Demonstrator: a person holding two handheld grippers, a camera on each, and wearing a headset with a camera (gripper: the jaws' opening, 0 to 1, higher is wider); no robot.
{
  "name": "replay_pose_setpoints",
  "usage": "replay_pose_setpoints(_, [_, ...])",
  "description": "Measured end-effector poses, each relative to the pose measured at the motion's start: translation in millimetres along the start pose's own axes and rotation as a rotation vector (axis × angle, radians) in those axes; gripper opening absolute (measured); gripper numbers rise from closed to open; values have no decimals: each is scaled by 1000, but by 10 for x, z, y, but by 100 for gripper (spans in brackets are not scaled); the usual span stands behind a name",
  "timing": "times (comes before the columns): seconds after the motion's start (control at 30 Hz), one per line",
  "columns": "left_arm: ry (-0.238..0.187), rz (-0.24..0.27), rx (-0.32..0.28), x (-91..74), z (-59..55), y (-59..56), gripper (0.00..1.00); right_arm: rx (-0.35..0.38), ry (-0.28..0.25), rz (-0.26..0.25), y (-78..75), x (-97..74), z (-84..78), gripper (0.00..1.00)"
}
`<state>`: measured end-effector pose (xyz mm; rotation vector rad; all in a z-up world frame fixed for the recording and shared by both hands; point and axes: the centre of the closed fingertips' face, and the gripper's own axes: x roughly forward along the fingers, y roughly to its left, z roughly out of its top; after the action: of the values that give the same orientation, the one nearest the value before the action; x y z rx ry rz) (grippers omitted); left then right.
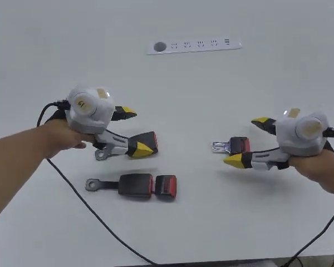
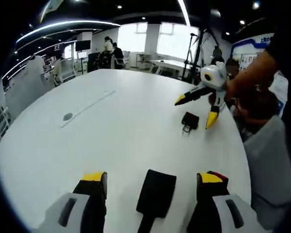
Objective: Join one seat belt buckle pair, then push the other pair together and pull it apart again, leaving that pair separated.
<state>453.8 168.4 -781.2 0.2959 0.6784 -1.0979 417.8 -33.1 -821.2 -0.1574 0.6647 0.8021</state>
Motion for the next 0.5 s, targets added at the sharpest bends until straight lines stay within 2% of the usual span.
replay_pose_setpoints(0.03, [3,31,26,-41,-19,19,82,-15,6,-19,18,-28,-2,90])
replay_pose_setpoints(0.07, [-13,68,26,-90,-19,23,84,-26,-6,-54,19,-56,24,90])
replay_pose_setpoints(0.13, [-61,109,-25,-173,13,-7,88,-8,-49,-96,49,-105,96,91])
replay_pose_setpoints(0.2, [-85,140,-44,-250,25,-30,97,-13,-63,-121,85,-157,137,91])
replay_pose_setpoints(0.23, [-117,175,-58,-314,53,-30,100,-13,-71,-134,114,-194,160,92])
replay_pose_setpoints(0.3, [-135,214,-68,-419,42,-55,100,-2,-84,-149,178,-258,206,92])
replay_pose_setpoints(0.37, [-128,252,-73,-510,-7,-80,100,-28,-107,-170,170,-278,235,93])
replay_pose_setpoints(0.47, [-162,284,-106,-642,-47,-154,100,-30,-112,-176,242,-349,276,94])
replay_pose_setpoints(0.5, [-163,291,-108,-682,-109,-178,100,-39,-127,-172,303,-389,312,94])
